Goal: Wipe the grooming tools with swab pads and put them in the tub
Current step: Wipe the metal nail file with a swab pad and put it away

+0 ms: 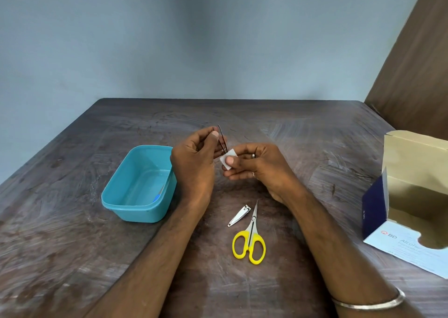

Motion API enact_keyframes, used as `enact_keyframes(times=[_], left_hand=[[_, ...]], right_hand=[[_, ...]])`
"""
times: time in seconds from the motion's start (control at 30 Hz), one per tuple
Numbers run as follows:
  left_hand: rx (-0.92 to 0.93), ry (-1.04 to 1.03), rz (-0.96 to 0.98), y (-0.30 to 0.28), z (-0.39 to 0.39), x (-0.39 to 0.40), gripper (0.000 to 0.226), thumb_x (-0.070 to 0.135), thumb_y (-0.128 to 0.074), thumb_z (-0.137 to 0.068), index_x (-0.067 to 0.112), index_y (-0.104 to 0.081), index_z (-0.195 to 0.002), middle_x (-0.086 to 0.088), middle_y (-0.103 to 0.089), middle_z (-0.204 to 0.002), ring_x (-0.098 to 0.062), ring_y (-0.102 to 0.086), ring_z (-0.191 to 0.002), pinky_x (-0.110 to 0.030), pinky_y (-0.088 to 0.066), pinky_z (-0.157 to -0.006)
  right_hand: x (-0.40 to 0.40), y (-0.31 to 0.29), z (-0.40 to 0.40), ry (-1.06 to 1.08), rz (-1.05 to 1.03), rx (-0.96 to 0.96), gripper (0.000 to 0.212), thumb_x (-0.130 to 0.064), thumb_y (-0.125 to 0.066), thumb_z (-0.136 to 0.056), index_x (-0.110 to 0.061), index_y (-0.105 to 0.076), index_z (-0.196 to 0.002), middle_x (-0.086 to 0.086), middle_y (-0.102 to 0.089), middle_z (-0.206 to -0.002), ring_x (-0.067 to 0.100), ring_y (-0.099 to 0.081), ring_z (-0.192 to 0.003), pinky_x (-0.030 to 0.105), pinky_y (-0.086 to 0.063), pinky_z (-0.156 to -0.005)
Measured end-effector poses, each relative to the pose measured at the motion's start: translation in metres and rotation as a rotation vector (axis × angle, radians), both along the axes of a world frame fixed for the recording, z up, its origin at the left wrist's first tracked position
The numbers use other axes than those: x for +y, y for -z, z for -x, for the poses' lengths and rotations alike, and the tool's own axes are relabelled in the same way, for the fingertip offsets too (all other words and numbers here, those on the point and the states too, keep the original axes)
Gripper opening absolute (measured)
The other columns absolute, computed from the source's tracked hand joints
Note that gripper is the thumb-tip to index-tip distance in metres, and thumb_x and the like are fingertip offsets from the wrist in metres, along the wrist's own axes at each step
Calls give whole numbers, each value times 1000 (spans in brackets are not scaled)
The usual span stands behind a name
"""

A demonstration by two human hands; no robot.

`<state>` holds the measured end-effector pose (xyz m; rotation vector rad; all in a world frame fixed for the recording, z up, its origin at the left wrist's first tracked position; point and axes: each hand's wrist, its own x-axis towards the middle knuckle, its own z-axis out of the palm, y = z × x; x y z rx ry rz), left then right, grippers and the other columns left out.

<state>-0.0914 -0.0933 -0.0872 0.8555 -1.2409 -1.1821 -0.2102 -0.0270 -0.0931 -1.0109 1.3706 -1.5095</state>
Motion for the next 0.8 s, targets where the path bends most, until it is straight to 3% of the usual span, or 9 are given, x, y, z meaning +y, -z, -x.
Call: enact_keyframes(times=[0.2,0.4,0.53,0.8], left_hand=[[31,10,-6,-4,-1,3,15,9,-66,-91,6,-75,-102,-10,-77,-84,-25,-75,-76,-38,-63,-72],[9,12,8,-1,0,1,14,11,-65,-92,10,-76,-99,-8,-77,-85,-25,-75,-77,-42,-62,-75],[15,5,-4,-3,0,3,15,9,-65,-92,6,-75,-101,-9,-77,-83,-23,-75,-75,-36,-62,-72],[9,16,-4,-2,-1,1,16,12,-65,-93,5,-74,-104,-11,-76,-84,-24,-75,-75,-39,-63,-72]], right_hand=[[0,-1,-1,-2,11,-26,20,8,-73,-81,-6,-74,-96,18,-77,-87,26,-75,-77,35,-63,-73],[0,-1,-1,40,21,10,13,0,-76,-81,-1,-74,-94,17,-76,-82,24,-73,-65,37,-64,-71],[1,-2,-1,28,30,13,15,-4,-75,-84,1,-74,-98,18,-76,-80,24,-73,-65,37,-64,-72],[0,-1,-3,-9,43,-19,23,14,-70,-80,-6,-73,-91,13,-75,-77,24,-74,-69,29,-61,-65]])
